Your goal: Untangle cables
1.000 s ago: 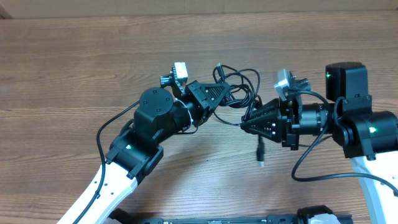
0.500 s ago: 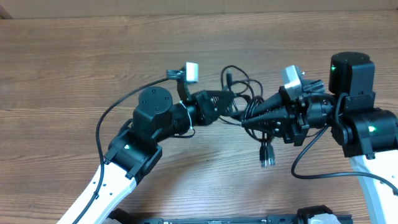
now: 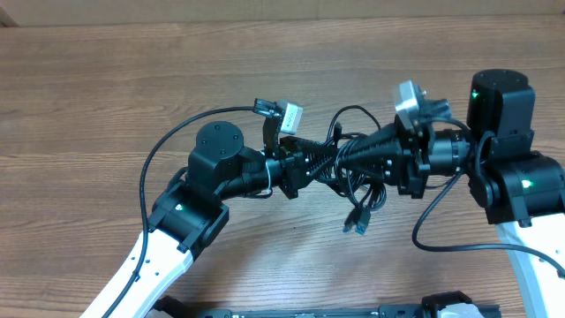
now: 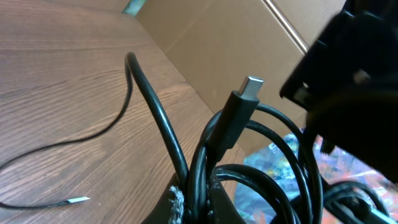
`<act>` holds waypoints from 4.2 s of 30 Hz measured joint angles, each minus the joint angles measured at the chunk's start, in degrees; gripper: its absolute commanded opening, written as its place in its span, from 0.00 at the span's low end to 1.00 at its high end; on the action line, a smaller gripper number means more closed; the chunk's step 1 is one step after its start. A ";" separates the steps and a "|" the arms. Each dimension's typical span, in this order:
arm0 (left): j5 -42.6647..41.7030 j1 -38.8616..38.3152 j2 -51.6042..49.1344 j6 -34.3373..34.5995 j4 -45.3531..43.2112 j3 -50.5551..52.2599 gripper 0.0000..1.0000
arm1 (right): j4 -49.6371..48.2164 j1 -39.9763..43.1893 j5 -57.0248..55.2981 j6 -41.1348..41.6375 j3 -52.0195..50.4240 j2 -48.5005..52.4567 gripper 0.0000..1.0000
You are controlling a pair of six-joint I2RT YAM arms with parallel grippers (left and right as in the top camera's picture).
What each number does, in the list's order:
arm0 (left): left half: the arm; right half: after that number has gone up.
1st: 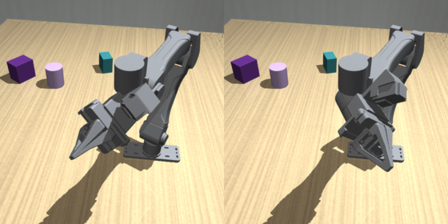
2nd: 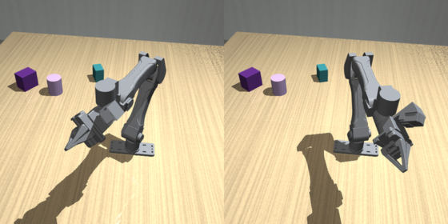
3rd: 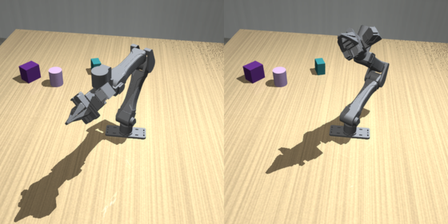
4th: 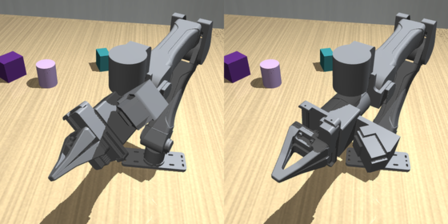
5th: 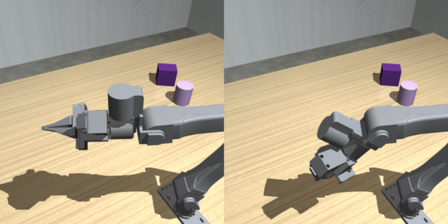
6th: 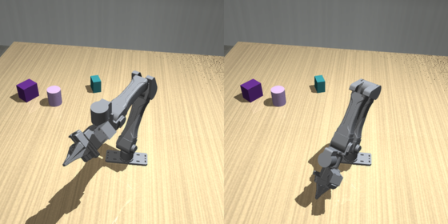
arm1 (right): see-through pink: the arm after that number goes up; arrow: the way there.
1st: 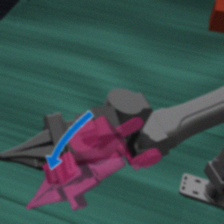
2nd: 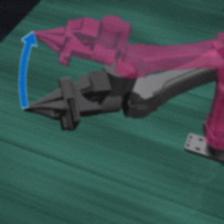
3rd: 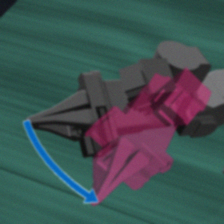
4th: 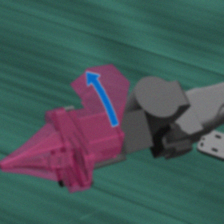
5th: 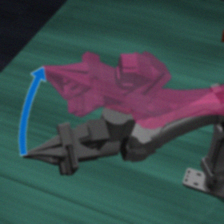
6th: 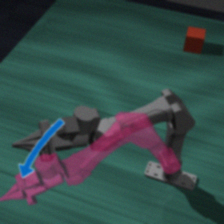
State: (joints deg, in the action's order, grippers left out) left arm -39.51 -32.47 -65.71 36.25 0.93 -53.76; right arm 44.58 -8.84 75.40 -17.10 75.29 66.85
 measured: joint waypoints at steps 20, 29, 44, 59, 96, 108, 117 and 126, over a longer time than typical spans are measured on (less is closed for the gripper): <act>-5.22 6.14 -0.22 -3.39 7.76 0.00 0.04 | 0.37 -0.24 -34.14 11.58 0.00 -0.09 0.09; -18.91 13.00 -0.33 -1.66 0.70 0.02 0.04 | 4.50 -0.20 -44.28 11.52 0.00 -0.09 0.09; -21.20 13.03 -0.33 -12.41 -0.50 0.02 0.04 | 16.74 -0.20 -46.21 17.97 0.00 -0.09 1.00; -18.32 13.07 -0.33 -34.80 -7.54 0.02 0.04 | 21.86 -0.20 -24.94 25.29 0.00 -0.09 0.97; -12.35 9.16 -0.42 -33.66 -17.22 0.04 0.04 | 19.04 0.50 -29.29 44.44 0.00 -0.09 0.61; -7.56 8.81 -0.48 -28.94 -19.78 0.04 0.04 | 19.50 -2.84 -31.17 44.06 0.00 -0.09 0.57; -6.75 6.93 -0.59 -25.64 -23.39 0.04 0.04 | 19.15 -6.32 -37.73 44.04 0.00 -0.02 0.59; -8.33 6.62 -0.59 -23.82 -23.69 0.04 0.04 | 12.48 -6.29 -41.33 38.88 0.00 0.09 0.64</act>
State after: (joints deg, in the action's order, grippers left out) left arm -47.83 -25.85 -66.30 12.43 -22.76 -53.71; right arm 57.06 -15.14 34.06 21.78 75.29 66.94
